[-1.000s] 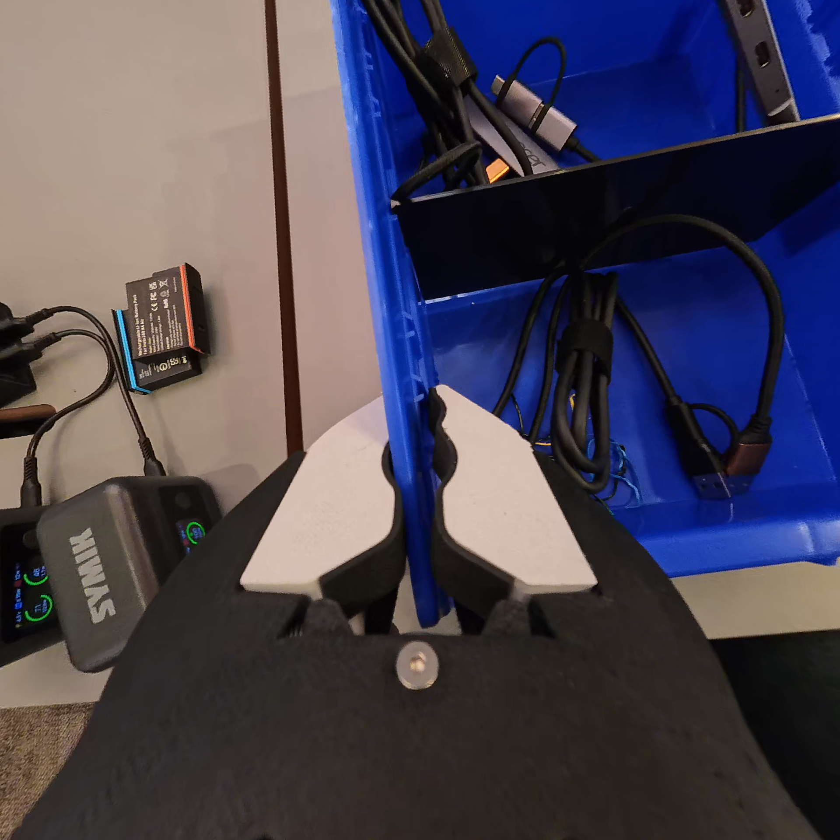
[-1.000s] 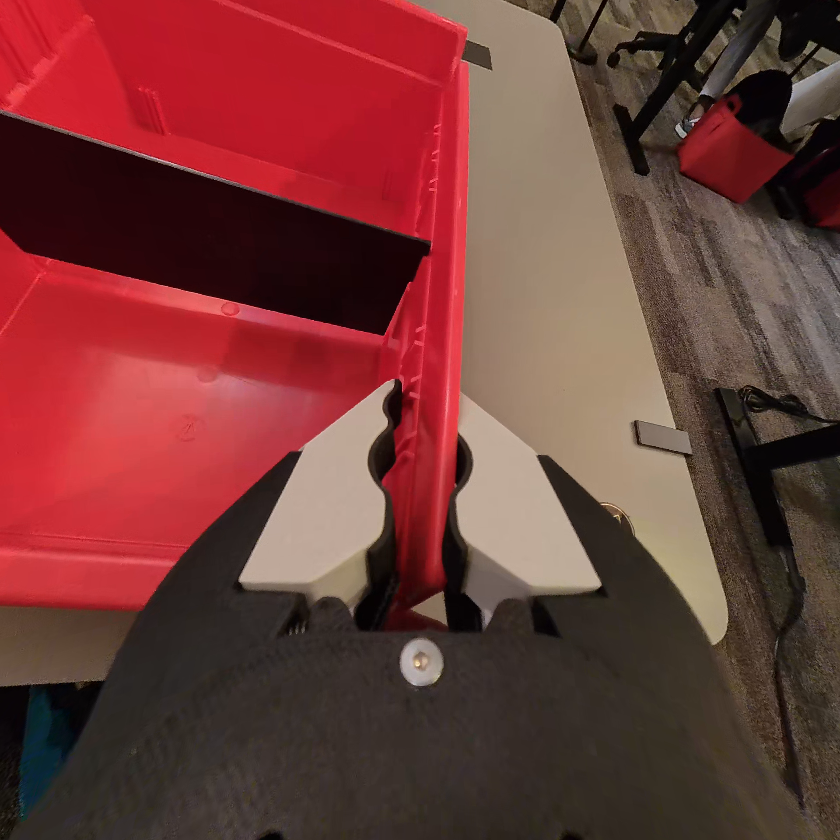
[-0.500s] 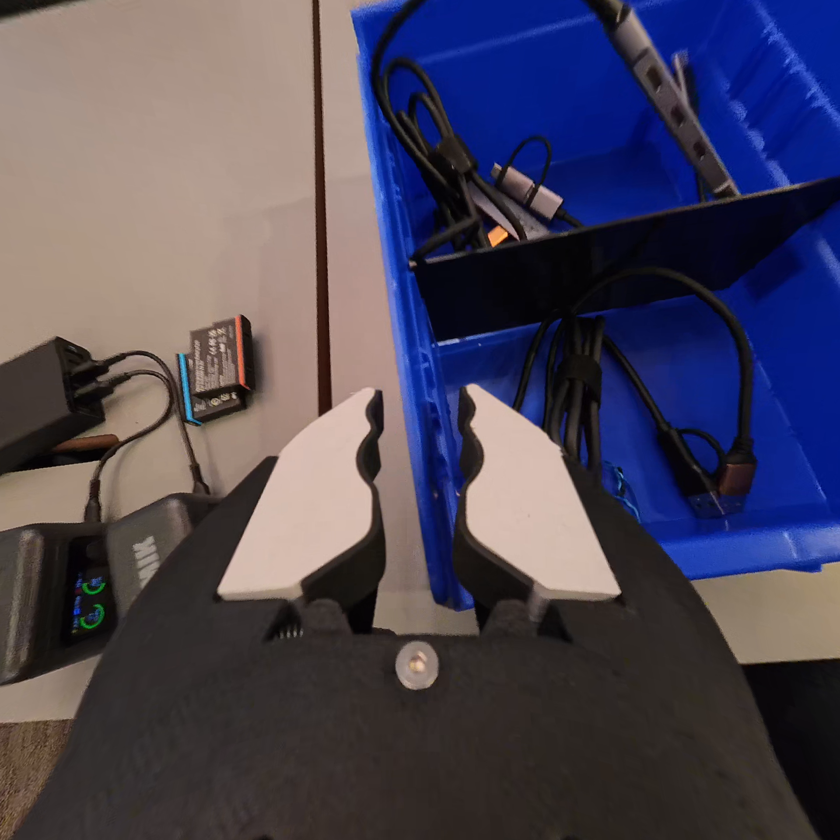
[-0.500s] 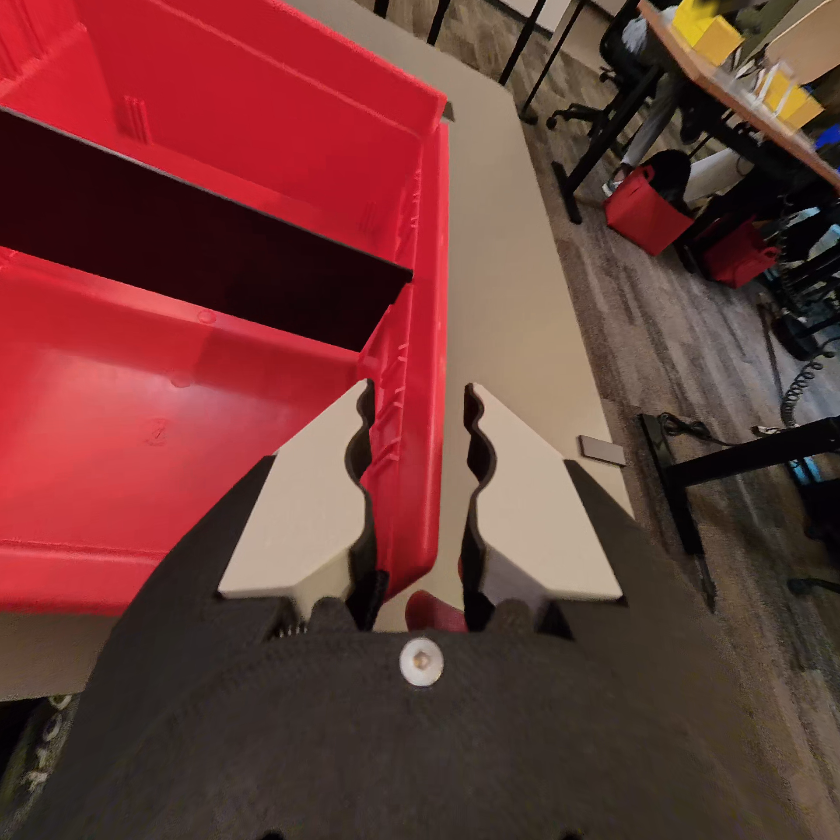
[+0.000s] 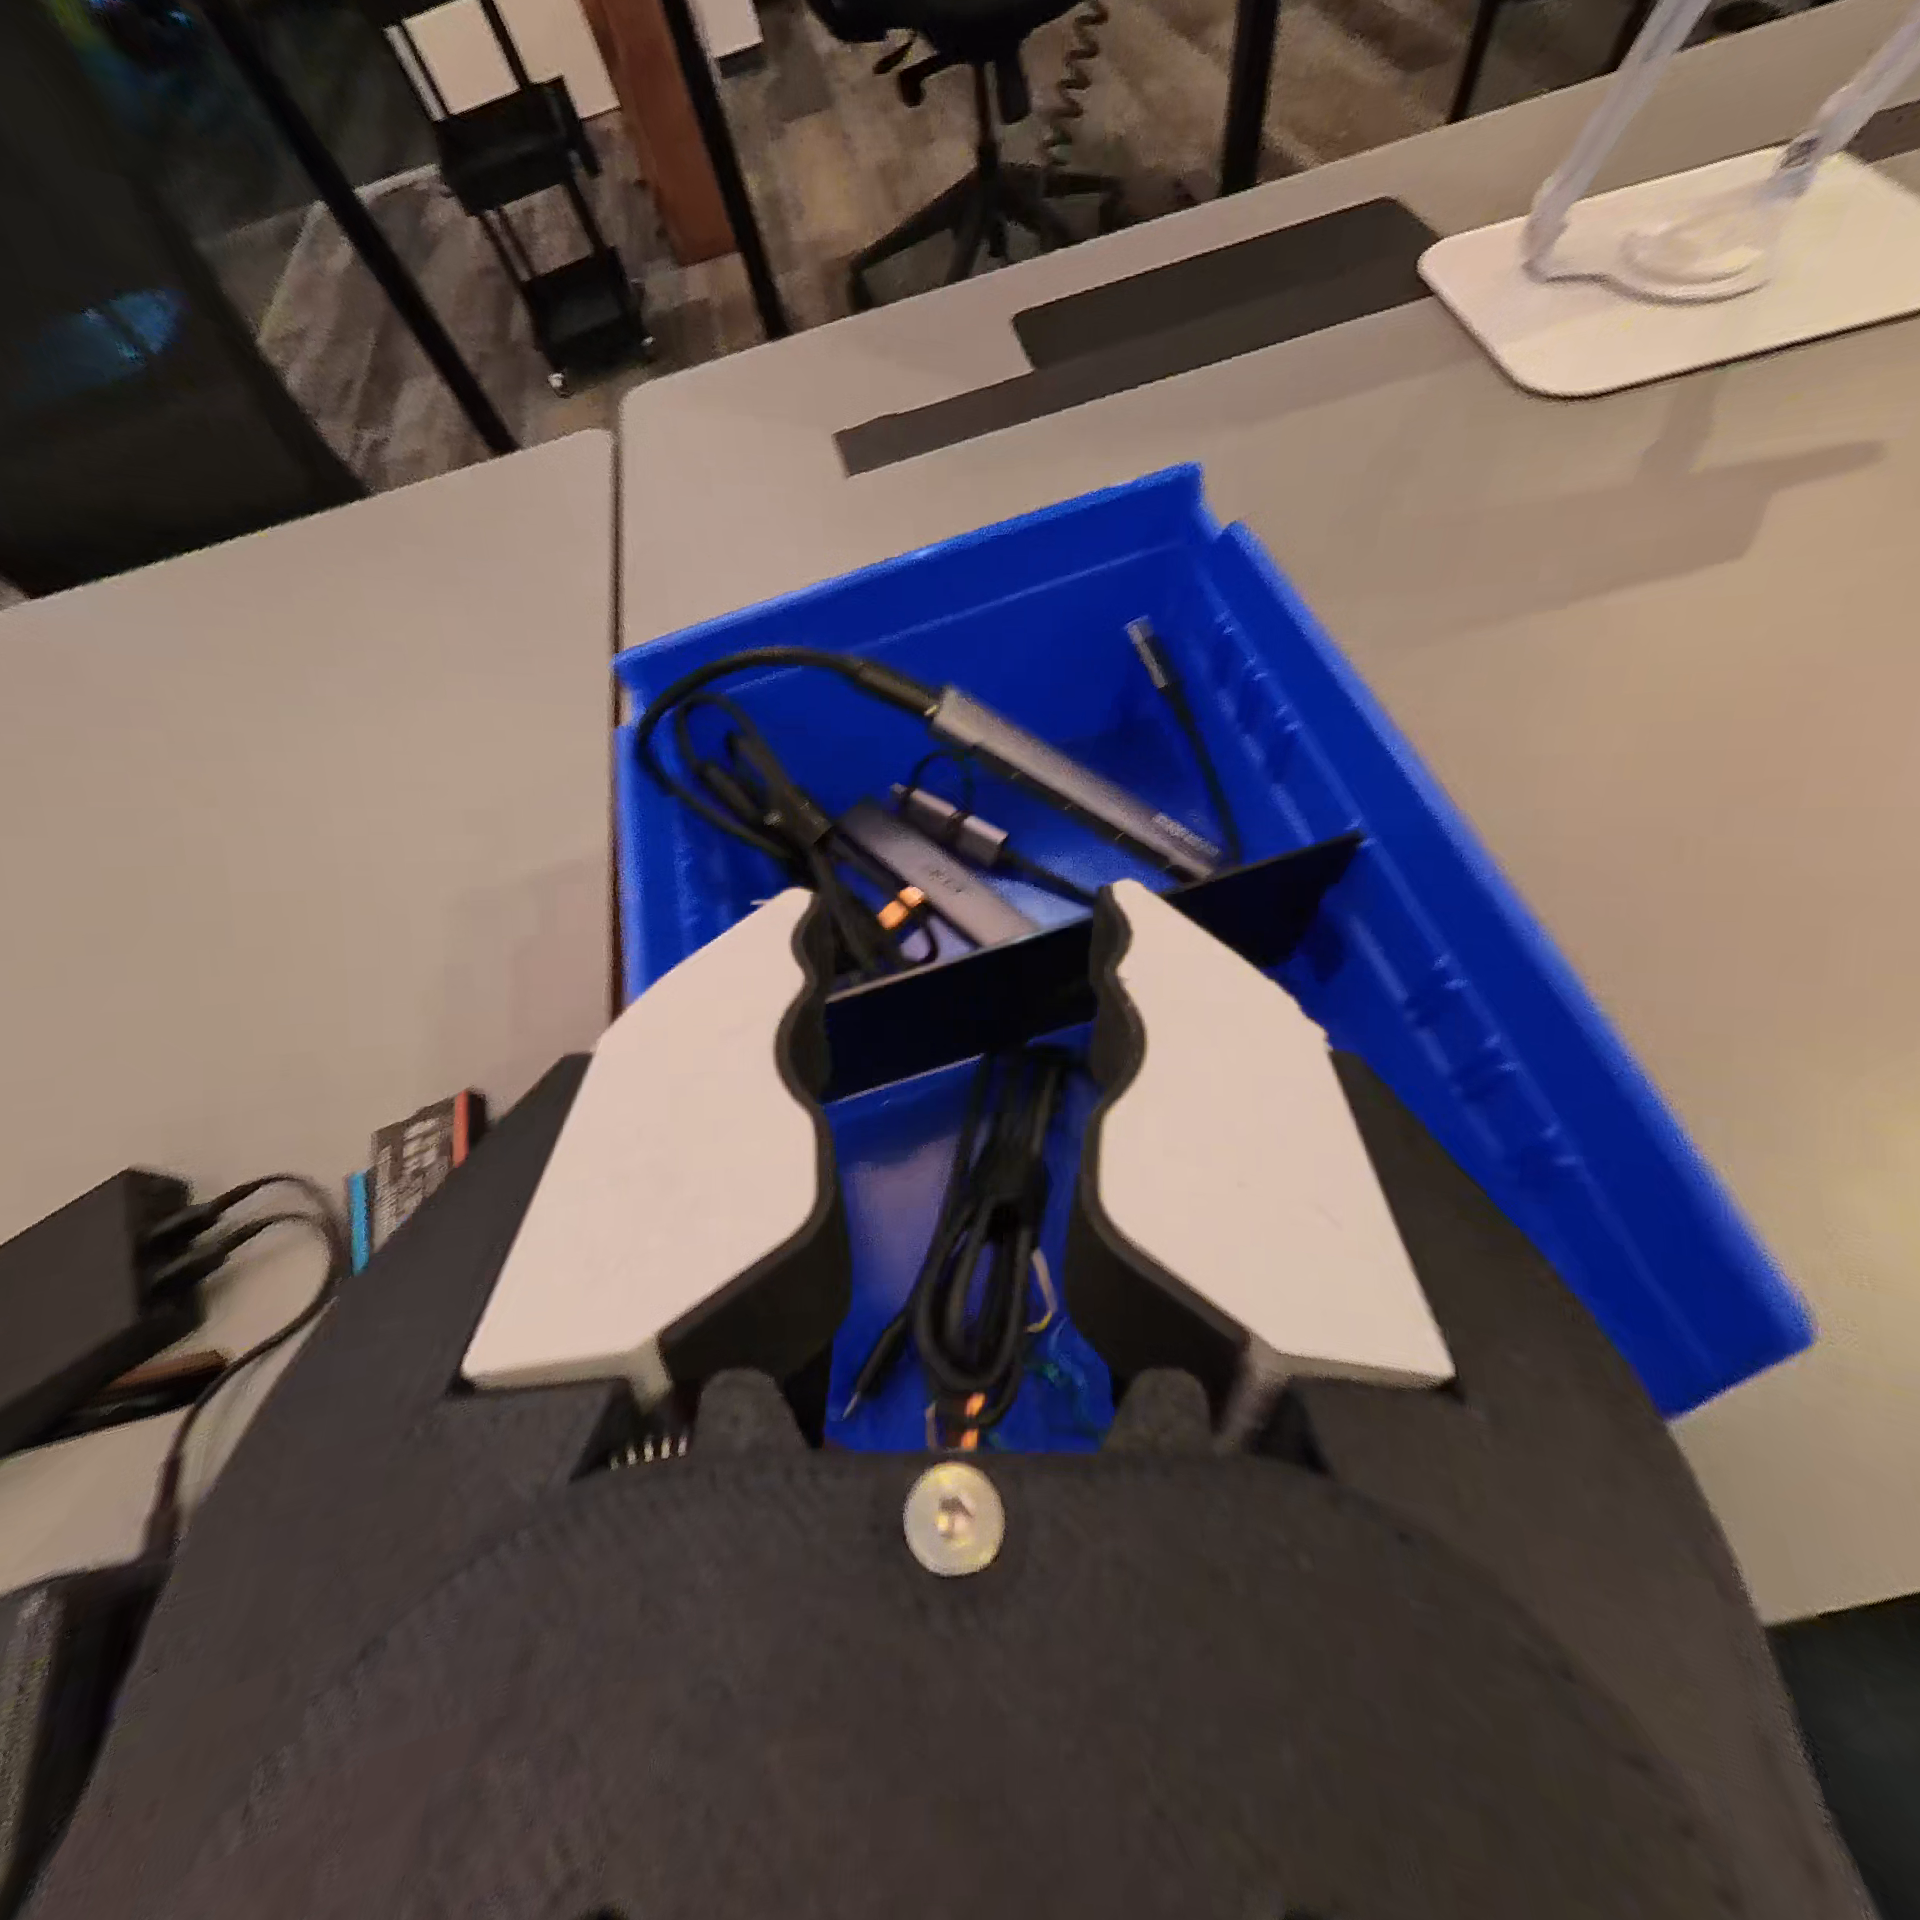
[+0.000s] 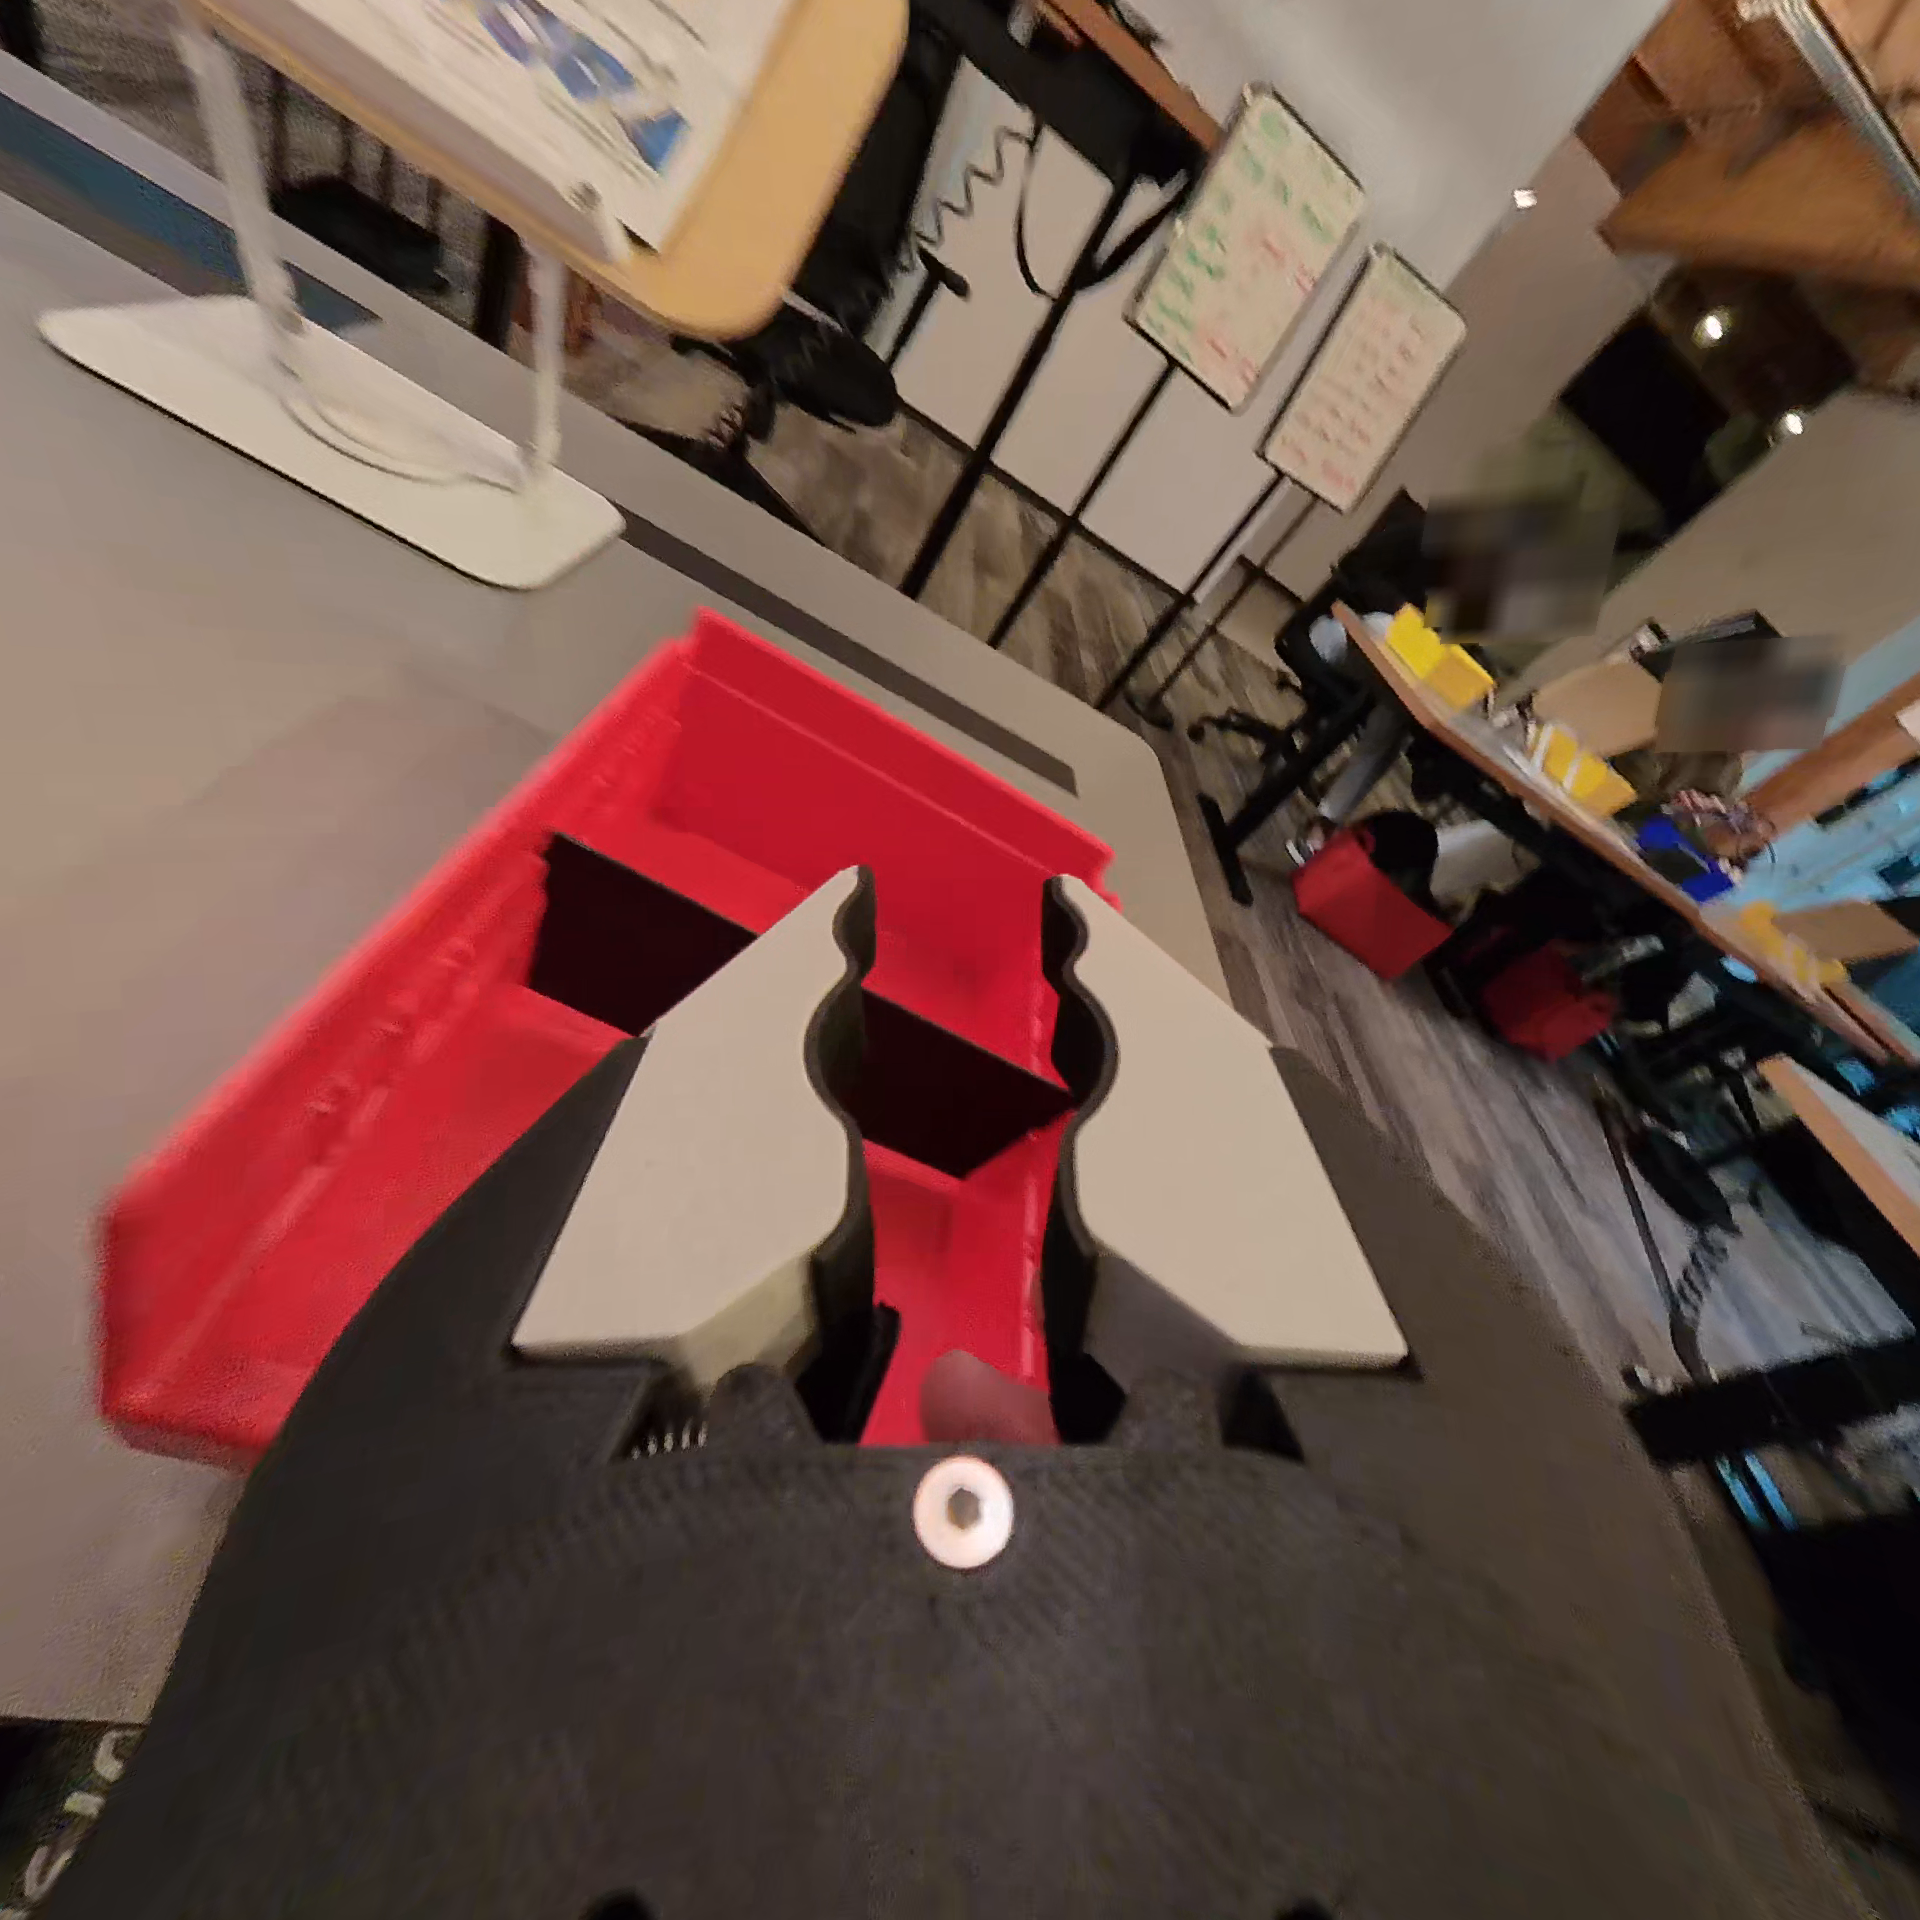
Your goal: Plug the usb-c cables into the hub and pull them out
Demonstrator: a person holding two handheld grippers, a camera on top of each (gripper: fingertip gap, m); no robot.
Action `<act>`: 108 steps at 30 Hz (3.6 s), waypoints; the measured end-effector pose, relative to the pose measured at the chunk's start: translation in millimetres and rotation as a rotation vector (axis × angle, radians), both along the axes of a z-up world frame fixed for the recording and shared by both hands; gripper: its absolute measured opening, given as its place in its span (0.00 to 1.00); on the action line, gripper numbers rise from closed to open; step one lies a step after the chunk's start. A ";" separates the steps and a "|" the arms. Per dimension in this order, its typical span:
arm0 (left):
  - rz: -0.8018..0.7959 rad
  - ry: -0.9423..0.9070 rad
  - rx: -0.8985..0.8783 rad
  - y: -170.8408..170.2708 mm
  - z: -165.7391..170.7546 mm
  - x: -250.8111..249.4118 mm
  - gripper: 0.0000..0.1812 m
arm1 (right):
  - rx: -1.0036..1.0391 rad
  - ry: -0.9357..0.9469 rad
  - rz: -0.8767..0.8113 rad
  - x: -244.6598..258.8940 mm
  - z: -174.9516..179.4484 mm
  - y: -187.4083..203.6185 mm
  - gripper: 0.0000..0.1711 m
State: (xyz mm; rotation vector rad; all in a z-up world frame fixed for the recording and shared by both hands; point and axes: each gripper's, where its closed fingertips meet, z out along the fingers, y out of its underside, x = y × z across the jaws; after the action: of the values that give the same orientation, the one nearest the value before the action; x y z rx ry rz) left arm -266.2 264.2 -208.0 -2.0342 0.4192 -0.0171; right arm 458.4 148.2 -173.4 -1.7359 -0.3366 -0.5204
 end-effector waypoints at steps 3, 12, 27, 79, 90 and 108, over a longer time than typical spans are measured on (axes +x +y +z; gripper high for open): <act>-0.016 -0.025 -0.062 17.2 -10.2 20.0 0.28 | 0.019 -0.024 0.098 -42.1 5.9 3.3 0.16; 0.040 -0.164 -0.246 67.9 -52.8 38.2 0.26 | -0.012 -0.026 0.271 -110.3 -8.3 4.6 0.16; 0.012 -0.312 -0.200 87.5 -45.7 53.4 0.07 | -0.030 0.012 0.320 -120.1 -19.7 6.8 0.14; -0.587 -0.338 0.250 -2.0 95.6 317.5 0.05 | -0.112 0.167 0.746 -294.1 -17.5 15.5 0.28; -0.659 -0.457 0.141 -26.0 54.6 373.5 0.05 | -0.245 0.451 0.861 -359.9 -43.4 44.0 0.33; -0.701 -0.452 0.088 -43.1 26.0 382.4 0.06 | -0.299 0.396 0.894 -352.5 -63.8 51.7 0.16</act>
State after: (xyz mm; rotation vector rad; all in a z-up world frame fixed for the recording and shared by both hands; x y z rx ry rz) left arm 116.1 221.1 -182.0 -1.6390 0.7980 -0.8503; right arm 105.9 199.9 -237.1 -1.7115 -0.8670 0.5350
